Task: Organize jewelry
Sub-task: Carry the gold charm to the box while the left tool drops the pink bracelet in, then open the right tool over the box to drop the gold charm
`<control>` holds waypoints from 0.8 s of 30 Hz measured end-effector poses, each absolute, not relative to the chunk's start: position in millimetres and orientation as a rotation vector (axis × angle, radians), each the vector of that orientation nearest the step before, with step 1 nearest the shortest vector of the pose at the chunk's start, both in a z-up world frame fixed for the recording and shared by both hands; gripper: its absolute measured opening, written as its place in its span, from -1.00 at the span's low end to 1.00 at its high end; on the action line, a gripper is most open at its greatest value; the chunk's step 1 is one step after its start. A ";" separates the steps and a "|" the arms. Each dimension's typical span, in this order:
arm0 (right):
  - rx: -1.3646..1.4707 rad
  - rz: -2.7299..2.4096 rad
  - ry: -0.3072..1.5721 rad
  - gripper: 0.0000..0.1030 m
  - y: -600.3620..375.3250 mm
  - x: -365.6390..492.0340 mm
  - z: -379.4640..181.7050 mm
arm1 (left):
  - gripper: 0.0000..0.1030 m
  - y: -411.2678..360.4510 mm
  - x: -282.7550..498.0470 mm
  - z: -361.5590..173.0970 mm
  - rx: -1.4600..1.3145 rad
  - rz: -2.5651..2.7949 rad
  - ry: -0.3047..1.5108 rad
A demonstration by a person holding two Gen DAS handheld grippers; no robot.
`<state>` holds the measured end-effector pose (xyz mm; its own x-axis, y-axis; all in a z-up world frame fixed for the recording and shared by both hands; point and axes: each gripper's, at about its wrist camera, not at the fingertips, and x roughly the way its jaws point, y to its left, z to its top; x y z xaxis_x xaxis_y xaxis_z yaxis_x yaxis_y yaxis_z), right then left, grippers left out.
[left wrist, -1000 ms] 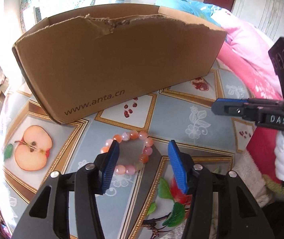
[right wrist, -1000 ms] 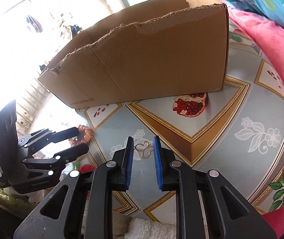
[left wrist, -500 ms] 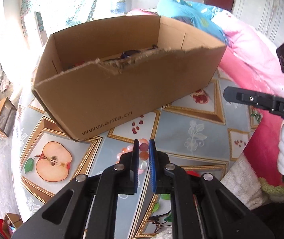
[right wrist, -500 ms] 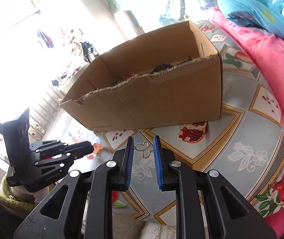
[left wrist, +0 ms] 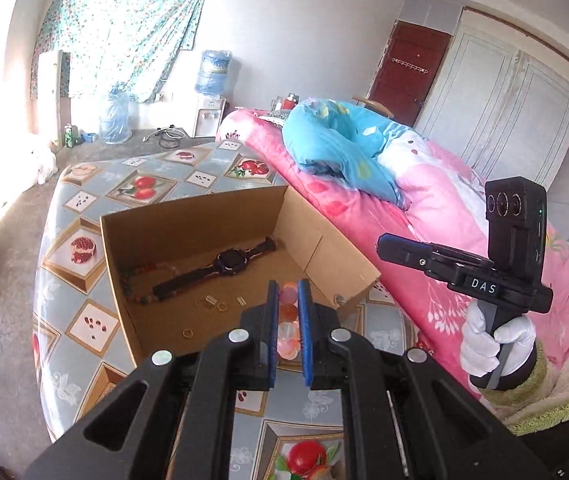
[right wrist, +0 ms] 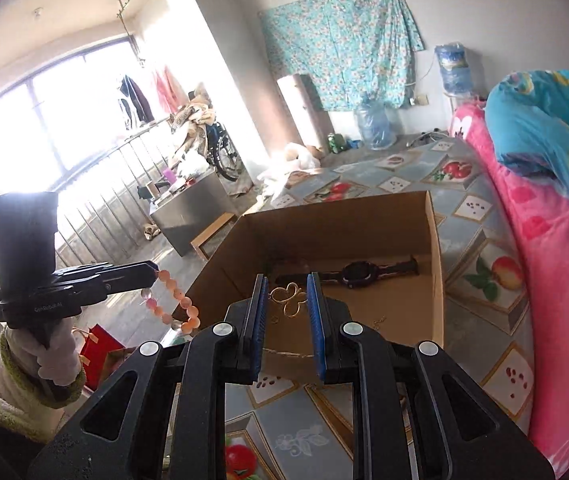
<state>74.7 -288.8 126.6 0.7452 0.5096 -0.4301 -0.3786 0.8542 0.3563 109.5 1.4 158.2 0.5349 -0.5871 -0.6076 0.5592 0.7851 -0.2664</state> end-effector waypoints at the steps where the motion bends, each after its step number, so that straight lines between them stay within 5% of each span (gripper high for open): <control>1: 0.250 0.493 0.559 -0.66 -287.5 83.7 127.3 | -0.83 -3.2 118.0 158.5 -0.021 -0.671 0.739; 15: 0.237 0.554 0.747 -0.66 -282.9 157.3 110.4 | -0.81 -45.9 213.0 43.8 0.113 -0.575 1.158; 17: 0.236 0.556 0.770 -0.66 -284.2 162.5 106.9 | -0.69 -45.3 214.8 35.6 0.084 -0.583 1.197; 19: 0.236 0.557 0.797 -0.66 -286.3 167.5 102.7 | -0.51 -42.3 213.2 35.7 0.059 -0.584 1.185; 24: 0.222 0.599 0.868 -0.66 -280.1 176.7 99.8 | -0.50 -23.2 199.6 56.4 -0.030 -0.574 1.089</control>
